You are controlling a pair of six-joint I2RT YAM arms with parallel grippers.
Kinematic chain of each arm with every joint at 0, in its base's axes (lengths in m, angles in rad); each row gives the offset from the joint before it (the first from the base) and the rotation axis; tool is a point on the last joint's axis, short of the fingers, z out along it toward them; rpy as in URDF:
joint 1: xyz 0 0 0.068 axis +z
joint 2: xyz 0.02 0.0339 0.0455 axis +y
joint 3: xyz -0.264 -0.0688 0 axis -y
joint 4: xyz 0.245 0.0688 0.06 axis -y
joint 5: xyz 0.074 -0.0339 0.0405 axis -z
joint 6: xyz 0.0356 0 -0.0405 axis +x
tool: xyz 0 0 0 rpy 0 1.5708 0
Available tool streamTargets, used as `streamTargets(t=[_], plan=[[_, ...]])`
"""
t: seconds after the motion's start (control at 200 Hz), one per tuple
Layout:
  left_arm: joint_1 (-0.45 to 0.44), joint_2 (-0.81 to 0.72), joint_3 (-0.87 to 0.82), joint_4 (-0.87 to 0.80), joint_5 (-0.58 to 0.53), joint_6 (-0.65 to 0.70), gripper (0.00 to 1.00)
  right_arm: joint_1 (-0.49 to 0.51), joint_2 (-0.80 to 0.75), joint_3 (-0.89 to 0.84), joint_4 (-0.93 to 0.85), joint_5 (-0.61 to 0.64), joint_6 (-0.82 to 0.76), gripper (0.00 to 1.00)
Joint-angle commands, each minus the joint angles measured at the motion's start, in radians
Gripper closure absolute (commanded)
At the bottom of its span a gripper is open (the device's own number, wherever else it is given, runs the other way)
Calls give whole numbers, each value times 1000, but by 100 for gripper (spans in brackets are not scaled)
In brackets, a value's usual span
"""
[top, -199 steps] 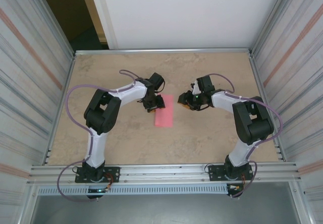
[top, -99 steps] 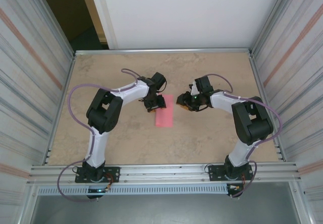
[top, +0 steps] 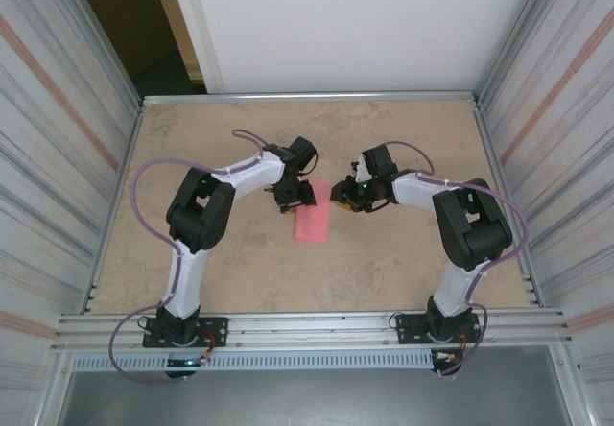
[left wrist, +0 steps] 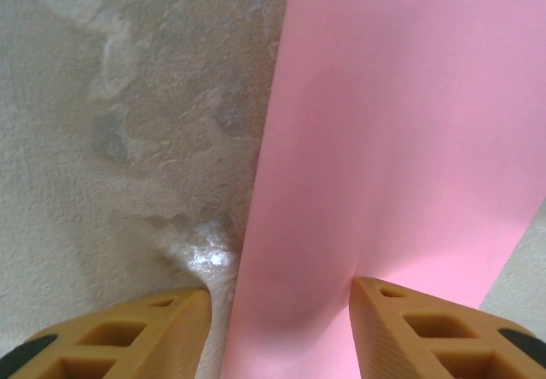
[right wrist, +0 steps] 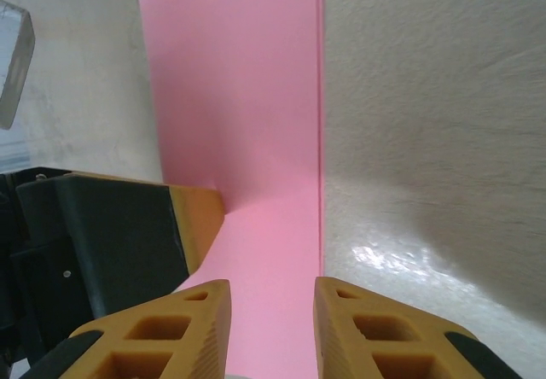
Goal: Fold a paper plane with a square sheet of paper (pick it up from the middle)
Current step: Hold the square sheet of paper at the center of the table.
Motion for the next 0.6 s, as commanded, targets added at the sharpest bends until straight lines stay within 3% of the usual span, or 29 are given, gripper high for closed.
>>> streamTargets(t=[0.0,0.276,0.596], plan=[[-30,190,-87,-18,43,34,51,8,21,33,-4,-8,-4,70],[-30,195,-78,-24,37,51,50,-4,19,35,6,8,19,71],[-29,205,-75,-32,26,38,51,33,67,65,-7,-28,13,81]])
